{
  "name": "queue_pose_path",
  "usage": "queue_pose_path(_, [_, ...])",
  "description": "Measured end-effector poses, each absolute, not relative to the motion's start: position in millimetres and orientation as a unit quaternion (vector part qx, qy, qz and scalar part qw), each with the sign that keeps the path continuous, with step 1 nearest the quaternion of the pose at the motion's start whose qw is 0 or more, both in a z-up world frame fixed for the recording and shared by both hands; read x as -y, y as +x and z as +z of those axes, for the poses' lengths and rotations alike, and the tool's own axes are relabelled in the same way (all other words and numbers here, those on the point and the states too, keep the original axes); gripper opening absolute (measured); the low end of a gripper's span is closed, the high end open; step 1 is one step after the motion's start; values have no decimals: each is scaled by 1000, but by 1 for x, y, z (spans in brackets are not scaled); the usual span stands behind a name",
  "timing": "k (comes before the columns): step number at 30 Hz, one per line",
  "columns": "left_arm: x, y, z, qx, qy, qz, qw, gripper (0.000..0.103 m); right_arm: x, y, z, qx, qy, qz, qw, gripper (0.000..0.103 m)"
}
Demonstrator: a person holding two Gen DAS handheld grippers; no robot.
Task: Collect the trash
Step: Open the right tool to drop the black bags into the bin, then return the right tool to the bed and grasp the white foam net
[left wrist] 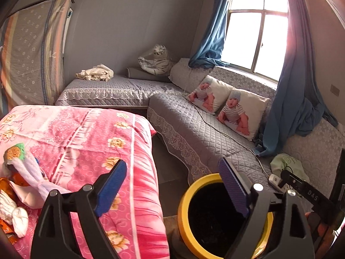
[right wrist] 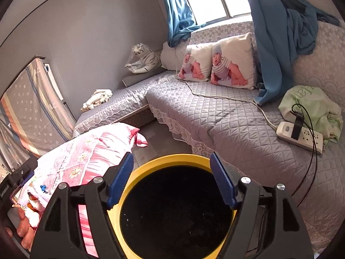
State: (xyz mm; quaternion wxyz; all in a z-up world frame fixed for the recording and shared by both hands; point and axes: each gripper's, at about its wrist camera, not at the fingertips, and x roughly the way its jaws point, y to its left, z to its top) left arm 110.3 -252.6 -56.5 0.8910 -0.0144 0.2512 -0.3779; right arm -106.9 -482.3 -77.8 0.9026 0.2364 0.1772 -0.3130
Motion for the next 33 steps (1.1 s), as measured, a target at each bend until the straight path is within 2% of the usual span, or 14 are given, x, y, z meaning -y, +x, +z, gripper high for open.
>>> queue_pose_path(7, [195,134,-27,-224,-49,-310,923,86,444,-80,-42,-138,184,-252,940,84])
queue_pose_path(15, [112,157,12,-181,-78,-231,953,87,387,-29,-1,-114,128,-157,973,88])
queue_pose_path(24, [12,173,42,-140,-91,-127,978,89,311,38,11,-135,89,-32,986,89])
queue_pose_path(33, [-60,196,32,-151,-83,-47,984,90,247,116,-14,-209,62,45,975,90])
